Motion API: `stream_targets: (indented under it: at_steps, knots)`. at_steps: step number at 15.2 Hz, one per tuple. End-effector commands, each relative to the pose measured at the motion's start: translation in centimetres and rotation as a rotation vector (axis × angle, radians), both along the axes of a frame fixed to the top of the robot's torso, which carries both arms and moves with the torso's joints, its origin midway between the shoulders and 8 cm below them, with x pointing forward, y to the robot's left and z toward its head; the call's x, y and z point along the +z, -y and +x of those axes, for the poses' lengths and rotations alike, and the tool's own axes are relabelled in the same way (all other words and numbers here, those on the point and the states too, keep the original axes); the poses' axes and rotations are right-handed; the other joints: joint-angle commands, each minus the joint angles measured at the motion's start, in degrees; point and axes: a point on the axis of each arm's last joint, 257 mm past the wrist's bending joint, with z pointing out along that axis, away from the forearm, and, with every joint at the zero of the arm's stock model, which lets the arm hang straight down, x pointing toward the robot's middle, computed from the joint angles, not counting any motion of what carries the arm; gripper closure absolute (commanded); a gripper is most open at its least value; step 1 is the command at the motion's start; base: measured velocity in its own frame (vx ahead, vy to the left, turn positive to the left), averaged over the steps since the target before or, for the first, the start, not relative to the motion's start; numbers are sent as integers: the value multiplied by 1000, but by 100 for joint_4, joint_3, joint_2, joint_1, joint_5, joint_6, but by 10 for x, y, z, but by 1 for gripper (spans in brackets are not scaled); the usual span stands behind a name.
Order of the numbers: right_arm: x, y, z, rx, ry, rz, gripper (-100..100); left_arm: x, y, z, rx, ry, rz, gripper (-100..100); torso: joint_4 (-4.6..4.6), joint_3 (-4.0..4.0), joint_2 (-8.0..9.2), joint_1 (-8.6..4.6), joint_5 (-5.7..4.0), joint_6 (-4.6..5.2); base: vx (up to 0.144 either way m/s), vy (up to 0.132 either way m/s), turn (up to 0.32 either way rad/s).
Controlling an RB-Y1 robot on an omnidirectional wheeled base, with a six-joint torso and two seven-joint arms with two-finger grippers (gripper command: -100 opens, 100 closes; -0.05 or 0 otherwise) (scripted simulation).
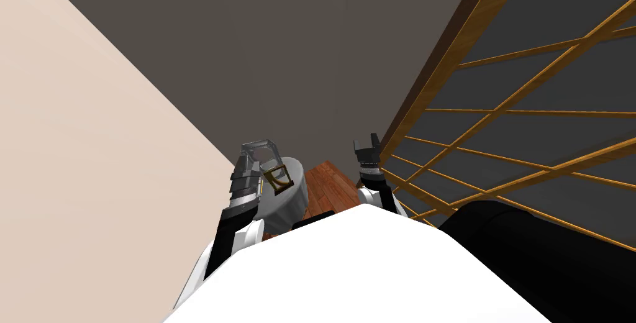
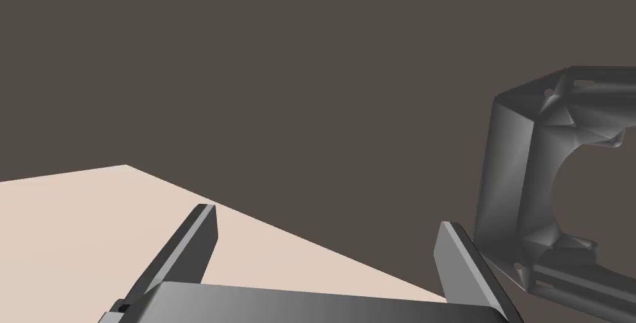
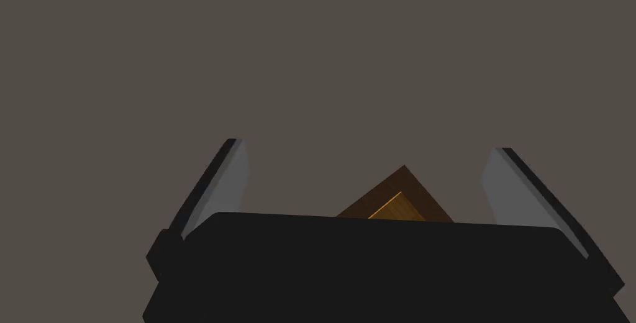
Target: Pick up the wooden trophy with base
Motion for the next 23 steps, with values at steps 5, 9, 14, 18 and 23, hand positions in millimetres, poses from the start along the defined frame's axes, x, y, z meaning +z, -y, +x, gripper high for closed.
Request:
stream_targets:
  at_steps: [5,9,14,18,23]
  knots:
    - [0,0,0,0,0,0,0,-30,-1,13,-9,-59,154,-100,-1,-1,-2,-7,-1,0,2,-22,18]
    - [0,0,0,0,0,0,0,-47,-8,20,7,-89,219,-100,-1,-1,-2,-19,-4,0,0,-49,23]
    - [0,0,0,0,0,0,0,-73,-23,32,46,-130,323,-100,-1,-2,-3,-14,-3,0,1,-36,21]
    - [0,0,0,0,0,0,0,-97,-39,42,82,-169,393,-100,-1,-3,-5,-17,-3,0,6,-46,24]
    - [0,0,0,0,0,0,0,-120,-57,50,124,-207,463,-100,-1,-3,-5,-15,-4,0,5,-44,22]
